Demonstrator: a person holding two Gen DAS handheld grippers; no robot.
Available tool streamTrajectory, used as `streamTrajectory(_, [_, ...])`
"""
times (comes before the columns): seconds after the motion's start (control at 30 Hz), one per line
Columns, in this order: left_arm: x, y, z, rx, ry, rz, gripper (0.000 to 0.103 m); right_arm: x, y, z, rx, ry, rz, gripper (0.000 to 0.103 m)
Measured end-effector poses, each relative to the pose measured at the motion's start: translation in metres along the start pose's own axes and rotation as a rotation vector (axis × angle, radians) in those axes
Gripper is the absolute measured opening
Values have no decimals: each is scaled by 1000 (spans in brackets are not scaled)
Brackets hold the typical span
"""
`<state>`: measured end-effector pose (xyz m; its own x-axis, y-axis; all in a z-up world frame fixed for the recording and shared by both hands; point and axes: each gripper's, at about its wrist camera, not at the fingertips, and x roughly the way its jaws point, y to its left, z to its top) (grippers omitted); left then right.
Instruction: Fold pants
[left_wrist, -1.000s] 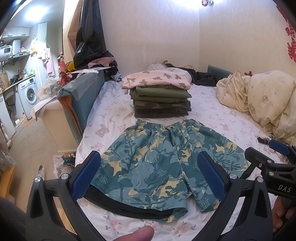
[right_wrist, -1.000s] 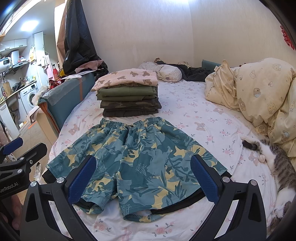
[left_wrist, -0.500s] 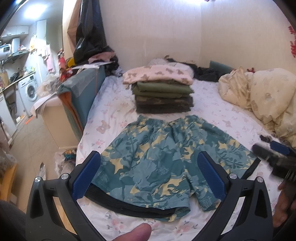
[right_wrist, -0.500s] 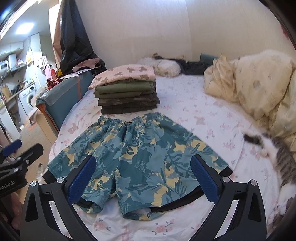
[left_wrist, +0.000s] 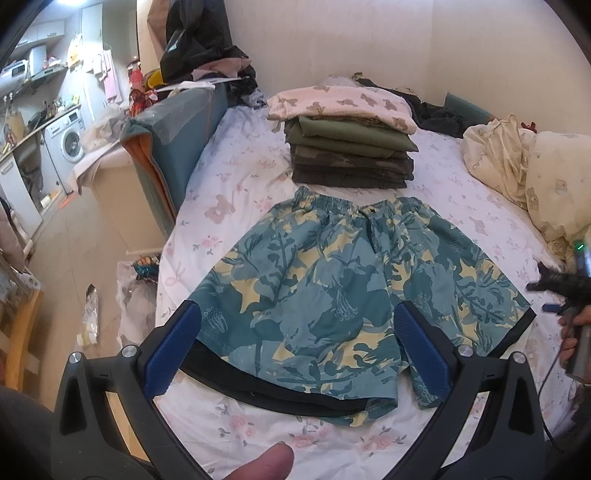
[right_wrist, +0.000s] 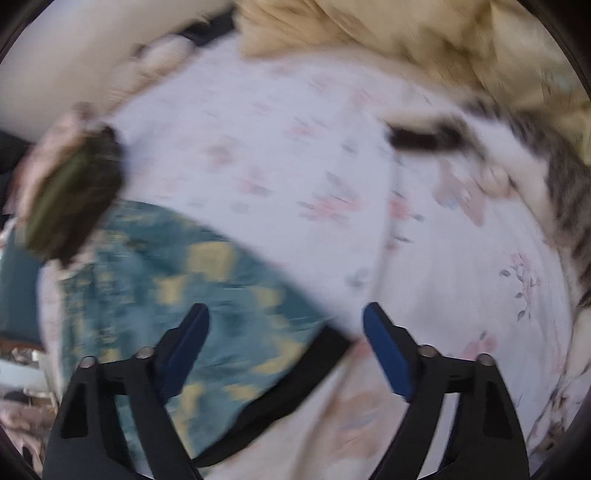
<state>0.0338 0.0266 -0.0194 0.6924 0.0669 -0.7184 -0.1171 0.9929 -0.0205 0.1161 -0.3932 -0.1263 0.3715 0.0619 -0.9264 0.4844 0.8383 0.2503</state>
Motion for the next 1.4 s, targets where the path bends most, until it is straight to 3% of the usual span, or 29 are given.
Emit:
streamTrajectory(0.07, [1,-2,1,2,5,-10,103,20,-8,-1,2,55,-36,74])
streamTrajectory(0.13, [2,-5,3,11,3,-12,103,25,-5,-6,-32,54,-68,70])
streamTrajectory(0.2, [3,-7,4,18,7,-14,103,23,5,-10,-90,40,-61,45])
streamTrajectory(0.27, [4,-8,6,13,13,-21,103,21,13,-15,-126,44,-36,42])
streamTrajectory(0.3, [4,-8,6,9,15,-25,103,22,15,-17,-141,46,-27,35])
streamTrajectory(0.33, [4,-8,6,6,15,-29,103,21,17,-19,-156,49,-11,23])
streamTrajectory(0.37, [3,-9,6,8,16,-31,103,21,18,-21,-164,57,10,4])
streamTrajectory(0.5, [0,-9,6,20,7,-25,103,-4,33,-30,-213,-15,42,4])
streamTrajectory(0.67, [0,-1,6,-9,20,-23,103,-60,73,-52,-328,-163,239,4])
streamTrajectory(0.8, [5,2,5,-16,50,-21,103,-94,117,-87,-447,-197,428,4])
streamTrajectory(0.87, [11,3,4,-22,85,-33,103,-96,134,-112,-489,-134,513,3])
streamTrajectory(0.93, [19,3,5,-33,136,-51,103,-86,149,-138,-517,-53,532,3])
streamTrajectory(1.1, [56,0,15,-53,322,-104,102,-42,155,-183,-526,151,474,3])
streamTrajectory(1.2, [92,-24,30,0,436,-139,102,-30,146,-188,-502,194,448,3])
streamTrajectory(1.4, [165,-103,84,161,439,-156,98,-19,139,-184,-469,225,445,3])
